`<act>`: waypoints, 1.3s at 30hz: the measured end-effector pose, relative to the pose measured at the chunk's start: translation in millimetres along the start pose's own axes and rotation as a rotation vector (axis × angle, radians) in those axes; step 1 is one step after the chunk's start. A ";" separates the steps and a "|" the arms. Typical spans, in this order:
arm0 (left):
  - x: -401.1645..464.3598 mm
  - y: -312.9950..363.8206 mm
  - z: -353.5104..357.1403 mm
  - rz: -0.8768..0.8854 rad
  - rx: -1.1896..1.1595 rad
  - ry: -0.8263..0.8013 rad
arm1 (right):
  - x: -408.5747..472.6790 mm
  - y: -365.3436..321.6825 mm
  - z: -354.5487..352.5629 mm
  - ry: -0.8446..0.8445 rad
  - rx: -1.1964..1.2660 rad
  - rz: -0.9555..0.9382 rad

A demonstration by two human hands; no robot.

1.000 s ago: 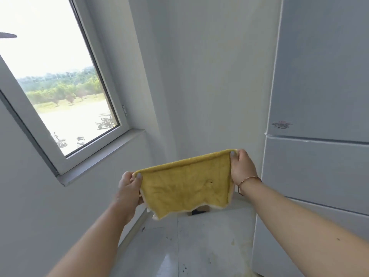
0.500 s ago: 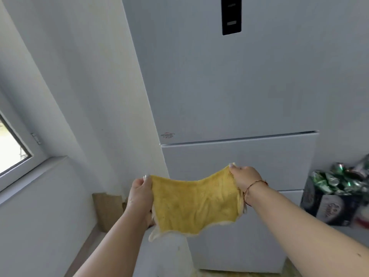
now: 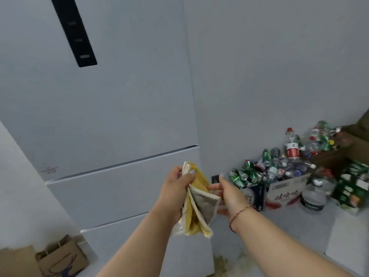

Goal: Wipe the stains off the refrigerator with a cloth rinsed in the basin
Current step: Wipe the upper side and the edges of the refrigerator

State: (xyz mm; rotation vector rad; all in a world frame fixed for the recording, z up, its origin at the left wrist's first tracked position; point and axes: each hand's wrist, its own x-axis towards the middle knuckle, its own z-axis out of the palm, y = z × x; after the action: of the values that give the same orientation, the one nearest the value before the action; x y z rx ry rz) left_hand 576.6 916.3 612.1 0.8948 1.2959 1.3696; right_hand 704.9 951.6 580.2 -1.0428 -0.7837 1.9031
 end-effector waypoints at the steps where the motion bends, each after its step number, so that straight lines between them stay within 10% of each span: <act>1: 3.3 0.9 21.7 0.000 -0.054 -0.118 | -4.7 -6.1 -9.5 -0.021 0.101 0.016; 7: 16.9 -19.5 118.7 -0.216 -0.756 -0.316 | -21.3 -40.9 -49.3 -0.162 0.634 -0.116; 19: 100.9 -24.9 185.4 -0.195 -0.350 -0.417 | 56.4 -82.4 -101.6 0.092 0.647 -0.227; 24: 172.7 -13.9 187.2 -0.079 -0.200 -0.132 | 101.3 -141.2 -116.1 0.129 0.382 -0.330; 29: 212.9 -6.0 196.9 -0.414 -0.702 -0.409 | 133.1 -186.9 -100.0 0.040 -0.078 -0.439; 32: 236.0 -6.1 197.7 -0.464 -0.794 -0.494 | 151.4 -217.3 -102.4 0.145 0.104 -0.642; 35: 255.3 -1.3 205.4 -0.438 -0.810 -0.480 | 176.8 -222.2 -101.8 -0.083 0.680 -0.398; 39: 299.2 6.2 212.0 -0.350 -0.753 -0.357 | 218.3 -222.3 -103.4 -0.065 0.721 -0.270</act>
State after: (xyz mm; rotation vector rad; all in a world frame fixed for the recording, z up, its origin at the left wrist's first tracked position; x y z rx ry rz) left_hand 713.6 1256.4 614.1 0.3404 0.5460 1.2040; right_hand 802.1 1261.3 629.5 -0.4048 -0.2069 1.7717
